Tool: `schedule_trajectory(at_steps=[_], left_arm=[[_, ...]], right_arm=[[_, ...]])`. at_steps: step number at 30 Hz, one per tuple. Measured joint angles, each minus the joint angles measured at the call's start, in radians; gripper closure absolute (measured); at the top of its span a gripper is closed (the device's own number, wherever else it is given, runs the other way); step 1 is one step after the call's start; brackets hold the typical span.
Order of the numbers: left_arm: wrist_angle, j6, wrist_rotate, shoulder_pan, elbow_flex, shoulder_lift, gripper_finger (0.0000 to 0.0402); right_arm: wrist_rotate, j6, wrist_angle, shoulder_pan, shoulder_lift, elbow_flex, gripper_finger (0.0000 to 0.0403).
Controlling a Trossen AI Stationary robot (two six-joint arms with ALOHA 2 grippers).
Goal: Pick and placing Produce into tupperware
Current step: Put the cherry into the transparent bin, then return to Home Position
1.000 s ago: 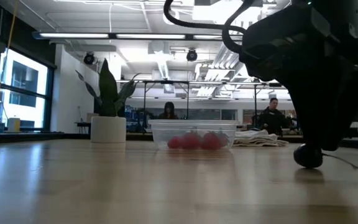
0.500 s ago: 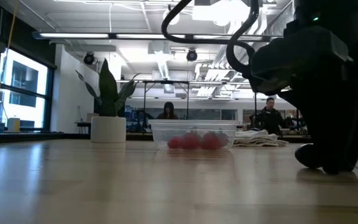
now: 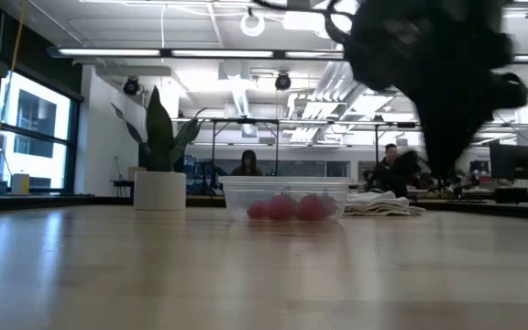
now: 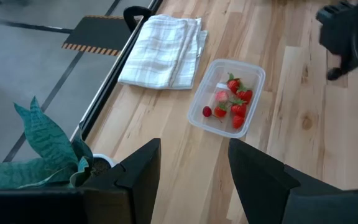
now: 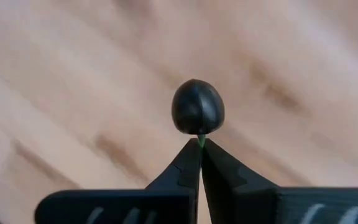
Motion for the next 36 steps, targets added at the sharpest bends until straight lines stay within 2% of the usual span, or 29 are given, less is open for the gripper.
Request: schedule_trajectory(at_steps=[5, 9, 16, 22, 24, 32, 36], left_arm=[[0.011, -0.001, 0.000, 0.000, 0.000, 0.000, 0.0222], [0.015, -0.008, -0.001, 0.000, 0.000, 0.000, 0.0222], [0.013, -0.045, -0.003, 0.000, 0.000, 0.000, 0.0222], [0.008, -0.062, -0.003, 0.000, 0.000, 0.000, 0.0222], [0.007, -0.075, -0.003, 0.000, 0.000, 0.000, 0.0222], [0.007, -0.094, -0.003, 0.000, 0.000, 0.000, 0.0222], [0.006, -0.104, -0.003, 0.000, 0.000, 0.000, 0.0222]], right_arm=[[0.155, -0.097, -0.030, -0.077, -0.119, 0.002, 0.0402], [0.191, -0.272, -0.023, -0.189, -0.141, 0.001, 0.0403], [0.174, -0.597, 0.156, -0.382, -0.093, 0.001, 0.0403], [-0.018, -0.740, 0.201, -0.501, -0.076, 0.001, 0.0400], [-0.059, -0.766, 0.195, -0.516, -0.070, 0.001, 0.0389], [-0.055, -0.831, 0.177, -0.521, -0.043, 0.001, 0.0296], [0.078, -0.785, 0.116, -0.509, -0.065, 0.001, 0.0267]])
